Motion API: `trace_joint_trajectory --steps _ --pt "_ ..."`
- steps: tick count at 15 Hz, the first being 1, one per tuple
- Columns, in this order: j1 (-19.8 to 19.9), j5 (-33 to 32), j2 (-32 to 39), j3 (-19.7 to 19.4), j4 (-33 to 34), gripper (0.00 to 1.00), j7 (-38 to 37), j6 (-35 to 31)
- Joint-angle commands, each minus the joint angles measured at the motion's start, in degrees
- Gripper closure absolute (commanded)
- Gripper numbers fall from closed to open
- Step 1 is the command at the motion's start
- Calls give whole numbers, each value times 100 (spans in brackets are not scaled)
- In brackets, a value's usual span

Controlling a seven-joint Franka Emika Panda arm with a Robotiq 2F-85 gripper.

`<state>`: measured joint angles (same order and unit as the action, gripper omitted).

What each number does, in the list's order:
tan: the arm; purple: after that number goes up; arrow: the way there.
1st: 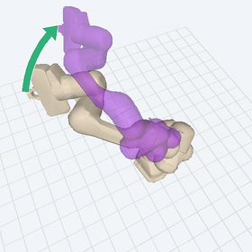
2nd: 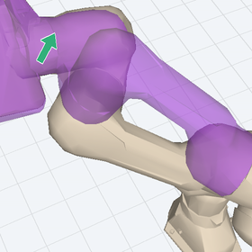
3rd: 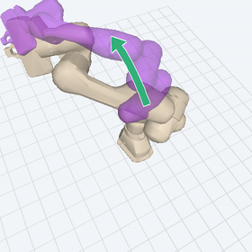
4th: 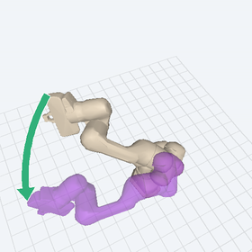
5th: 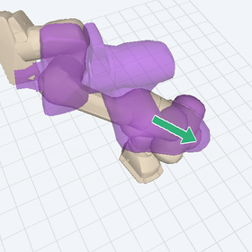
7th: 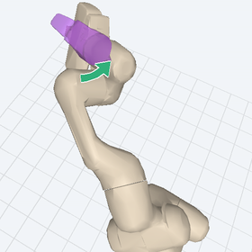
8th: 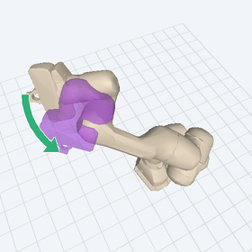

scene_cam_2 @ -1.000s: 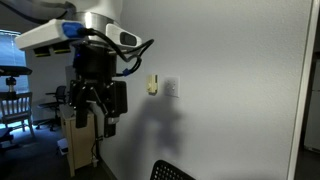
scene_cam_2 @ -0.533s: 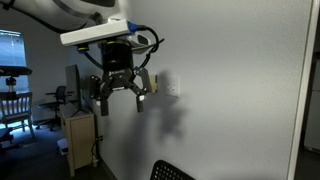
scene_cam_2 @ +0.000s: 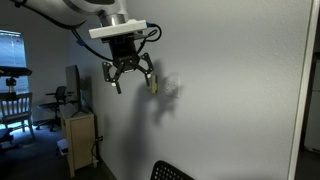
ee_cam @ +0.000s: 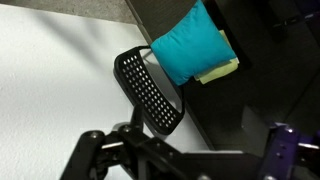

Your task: Turn on the light using the switch on the right

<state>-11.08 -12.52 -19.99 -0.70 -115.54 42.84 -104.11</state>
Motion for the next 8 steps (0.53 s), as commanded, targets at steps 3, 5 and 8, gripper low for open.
trace_joint_trajectory --steps 3,5,8 --pt "118 31 7 103 8 0 -1 24" --pt "36 116 -140 80 -194 0 319 66" --pt "-94 123 41 50 -217 0 1258 -489"
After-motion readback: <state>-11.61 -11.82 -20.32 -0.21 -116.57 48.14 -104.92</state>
